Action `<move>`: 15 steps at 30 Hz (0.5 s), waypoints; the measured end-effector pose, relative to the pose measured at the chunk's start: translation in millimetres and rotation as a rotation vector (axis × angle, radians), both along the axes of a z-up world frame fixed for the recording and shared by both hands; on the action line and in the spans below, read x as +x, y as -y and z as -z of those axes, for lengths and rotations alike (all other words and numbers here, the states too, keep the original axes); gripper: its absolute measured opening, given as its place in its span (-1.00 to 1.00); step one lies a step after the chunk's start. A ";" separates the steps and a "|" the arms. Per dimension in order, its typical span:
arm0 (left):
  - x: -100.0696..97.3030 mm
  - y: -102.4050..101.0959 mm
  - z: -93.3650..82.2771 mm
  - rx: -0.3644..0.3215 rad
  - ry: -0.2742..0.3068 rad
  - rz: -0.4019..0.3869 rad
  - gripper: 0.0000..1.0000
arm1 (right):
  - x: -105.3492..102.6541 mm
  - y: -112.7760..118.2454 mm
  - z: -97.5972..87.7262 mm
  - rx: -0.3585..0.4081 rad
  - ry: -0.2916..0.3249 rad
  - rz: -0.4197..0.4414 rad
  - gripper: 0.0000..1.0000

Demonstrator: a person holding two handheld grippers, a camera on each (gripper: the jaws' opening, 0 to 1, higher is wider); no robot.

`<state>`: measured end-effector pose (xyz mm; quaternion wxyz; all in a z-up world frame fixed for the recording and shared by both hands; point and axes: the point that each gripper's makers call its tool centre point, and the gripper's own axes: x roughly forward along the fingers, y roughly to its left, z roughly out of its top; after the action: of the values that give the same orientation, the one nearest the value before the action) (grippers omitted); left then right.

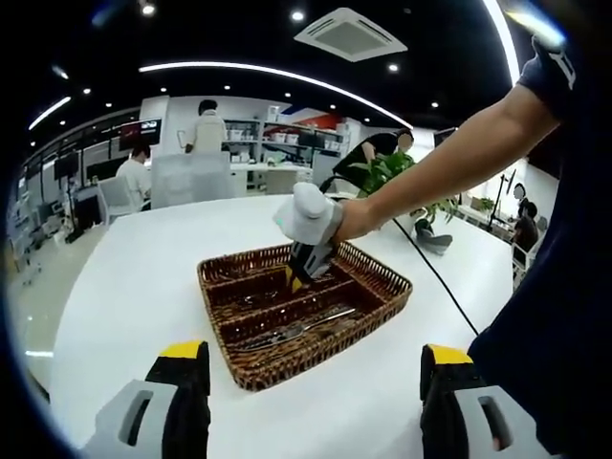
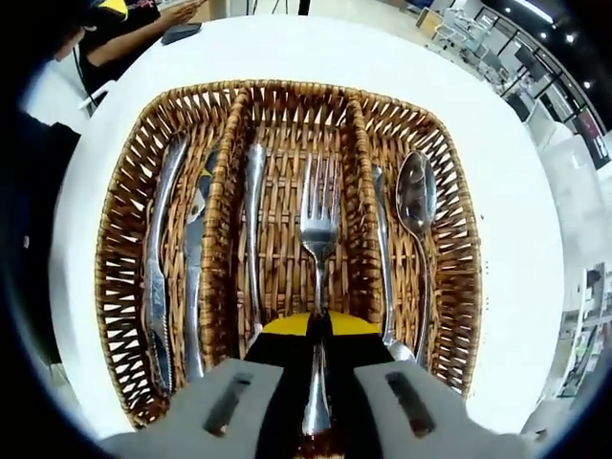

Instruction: Arrange the knives, forks, and spoons in their matching storage slots by inserting each utensil handle-first until every utensil is classified and aligned in the correct compartment

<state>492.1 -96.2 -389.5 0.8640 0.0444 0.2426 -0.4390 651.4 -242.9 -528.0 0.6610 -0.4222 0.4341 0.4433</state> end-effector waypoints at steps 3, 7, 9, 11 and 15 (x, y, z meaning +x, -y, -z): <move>-1.4 0.0 -1.2 -0.003 0.001 -0.008 0.91 | -1.2 2.2 -5.7 0.018 0.016 0.012 -0.85; -3.5 2.7 -4.0 -0.013 0.002 -0.007 0.92 | -1.6 4.4 -21.9 0.055 0.057 0.043 -0.79; -4.7 4.6 -4.6 -0.009 0.003 0.000 0.92 | -2.6 6.6 -28.0 0.068 0.071 0.055 -0.75; -5.8 7.1 -5.1 -0.002 0.007 0.008 0.93 | -3.5 10.4 -36.7 0.085 0.102 0.079 -0.67; -5.6 9.8 -5.9 -0.001 0.012 0.016 0.96 | -14.8 20.2 -50.7 0.120 0.131 0.124 -0.42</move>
<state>486.5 -106.1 -383.6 0.8619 0.0486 0.2370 -0.4456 636.6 -263.2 -477.4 0.7382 -0.3822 0.3878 0.3983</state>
